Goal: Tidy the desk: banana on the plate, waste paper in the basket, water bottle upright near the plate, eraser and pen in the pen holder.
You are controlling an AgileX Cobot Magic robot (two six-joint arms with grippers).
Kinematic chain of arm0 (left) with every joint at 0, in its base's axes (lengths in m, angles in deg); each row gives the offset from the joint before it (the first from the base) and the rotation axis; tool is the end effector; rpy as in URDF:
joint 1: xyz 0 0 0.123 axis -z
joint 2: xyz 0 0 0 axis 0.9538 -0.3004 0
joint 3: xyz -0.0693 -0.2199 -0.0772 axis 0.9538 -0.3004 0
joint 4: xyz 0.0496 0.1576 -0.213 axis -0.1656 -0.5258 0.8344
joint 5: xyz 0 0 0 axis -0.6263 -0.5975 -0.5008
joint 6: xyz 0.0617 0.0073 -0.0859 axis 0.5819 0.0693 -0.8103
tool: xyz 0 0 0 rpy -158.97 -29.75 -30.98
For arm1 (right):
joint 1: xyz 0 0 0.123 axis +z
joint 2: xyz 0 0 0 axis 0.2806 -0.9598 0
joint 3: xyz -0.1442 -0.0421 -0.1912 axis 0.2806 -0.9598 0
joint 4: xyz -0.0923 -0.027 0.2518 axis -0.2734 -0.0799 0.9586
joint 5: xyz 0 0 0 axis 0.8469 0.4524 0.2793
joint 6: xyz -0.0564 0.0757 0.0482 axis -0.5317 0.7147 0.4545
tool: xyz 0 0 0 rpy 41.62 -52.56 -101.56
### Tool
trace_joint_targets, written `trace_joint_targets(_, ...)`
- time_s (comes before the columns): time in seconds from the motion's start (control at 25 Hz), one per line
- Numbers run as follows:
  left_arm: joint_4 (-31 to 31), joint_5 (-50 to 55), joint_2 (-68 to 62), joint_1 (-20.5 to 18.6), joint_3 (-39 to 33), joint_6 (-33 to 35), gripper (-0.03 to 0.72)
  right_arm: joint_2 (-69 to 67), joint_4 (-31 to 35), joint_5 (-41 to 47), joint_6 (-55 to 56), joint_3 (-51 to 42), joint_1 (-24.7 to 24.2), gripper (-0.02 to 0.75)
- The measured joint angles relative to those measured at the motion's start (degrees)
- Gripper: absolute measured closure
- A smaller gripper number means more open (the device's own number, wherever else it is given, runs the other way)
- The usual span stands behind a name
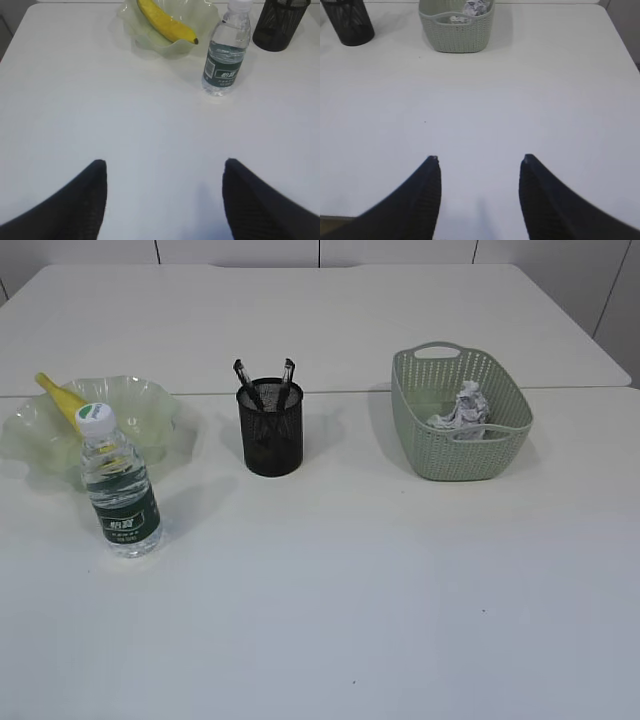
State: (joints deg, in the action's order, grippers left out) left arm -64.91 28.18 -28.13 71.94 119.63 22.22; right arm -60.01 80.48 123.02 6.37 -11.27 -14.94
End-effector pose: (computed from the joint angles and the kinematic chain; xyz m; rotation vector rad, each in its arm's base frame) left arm 0.0614 0.0001 0.2825 -0.0893 2.0795 -0.0485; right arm 0.0592 0.0044 0.2775 -0.0698 2.0815 0.0279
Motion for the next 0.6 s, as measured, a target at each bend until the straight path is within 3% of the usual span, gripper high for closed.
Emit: trace_joint_targets(0.6, 0.0, -0.2, 0.0, -0.4, 0.0, 0.0, 0.182, 0.0, 0.3, 0.0, 0.0, 0.0, -1.5, 0.36)
